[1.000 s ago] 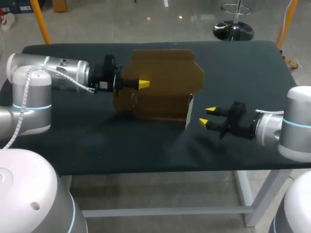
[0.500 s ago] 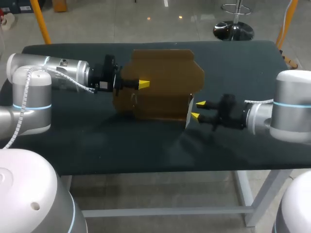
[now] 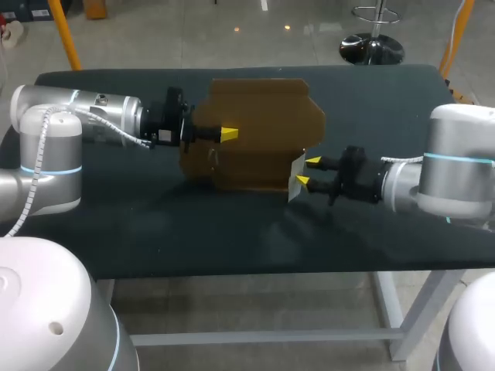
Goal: Assemble the packaging by folding the flat box into shape, placing the metal phone stand inside, and closing the box properly
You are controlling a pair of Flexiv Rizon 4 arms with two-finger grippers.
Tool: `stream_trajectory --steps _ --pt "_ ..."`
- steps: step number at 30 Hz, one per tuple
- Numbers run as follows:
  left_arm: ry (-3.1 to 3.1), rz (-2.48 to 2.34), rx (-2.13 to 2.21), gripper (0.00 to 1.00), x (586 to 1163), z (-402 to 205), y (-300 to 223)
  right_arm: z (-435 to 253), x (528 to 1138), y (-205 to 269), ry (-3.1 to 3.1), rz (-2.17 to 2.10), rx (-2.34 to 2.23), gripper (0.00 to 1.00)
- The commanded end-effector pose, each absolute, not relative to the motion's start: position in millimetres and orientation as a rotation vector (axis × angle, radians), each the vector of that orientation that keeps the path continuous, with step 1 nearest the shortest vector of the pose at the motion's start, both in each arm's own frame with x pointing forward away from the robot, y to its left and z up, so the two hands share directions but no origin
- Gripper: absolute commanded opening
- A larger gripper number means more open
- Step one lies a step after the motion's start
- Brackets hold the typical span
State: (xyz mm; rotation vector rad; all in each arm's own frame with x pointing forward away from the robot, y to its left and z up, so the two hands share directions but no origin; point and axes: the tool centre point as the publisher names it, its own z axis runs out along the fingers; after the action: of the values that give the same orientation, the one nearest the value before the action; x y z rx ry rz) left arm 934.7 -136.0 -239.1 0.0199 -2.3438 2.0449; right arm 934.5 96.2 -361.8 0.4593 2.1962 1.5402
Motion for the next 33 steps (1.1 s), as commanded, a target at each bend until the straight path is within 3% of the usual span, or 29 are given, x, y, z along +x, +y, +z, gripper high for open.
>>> stream_trajectory --steps 1,19,33 --pt "-2.340 2.045 0.016 0.00 935.2 -242.8 -135.8 -363.6 932.8 105.8 2.173 1.526 0.470 0.53" --pt "-2.340 2.045 0.016 0.00 935.2 -242.8 -135.8 -364.2 933.4 114.5 2.077 1.445 0.623 0.56" --pt "-2.340 2.045 0.016 0.00 935.2 -242.8 -135.8 -369.3 939.4 116.7 1.970 1.368 0.839 0.52"
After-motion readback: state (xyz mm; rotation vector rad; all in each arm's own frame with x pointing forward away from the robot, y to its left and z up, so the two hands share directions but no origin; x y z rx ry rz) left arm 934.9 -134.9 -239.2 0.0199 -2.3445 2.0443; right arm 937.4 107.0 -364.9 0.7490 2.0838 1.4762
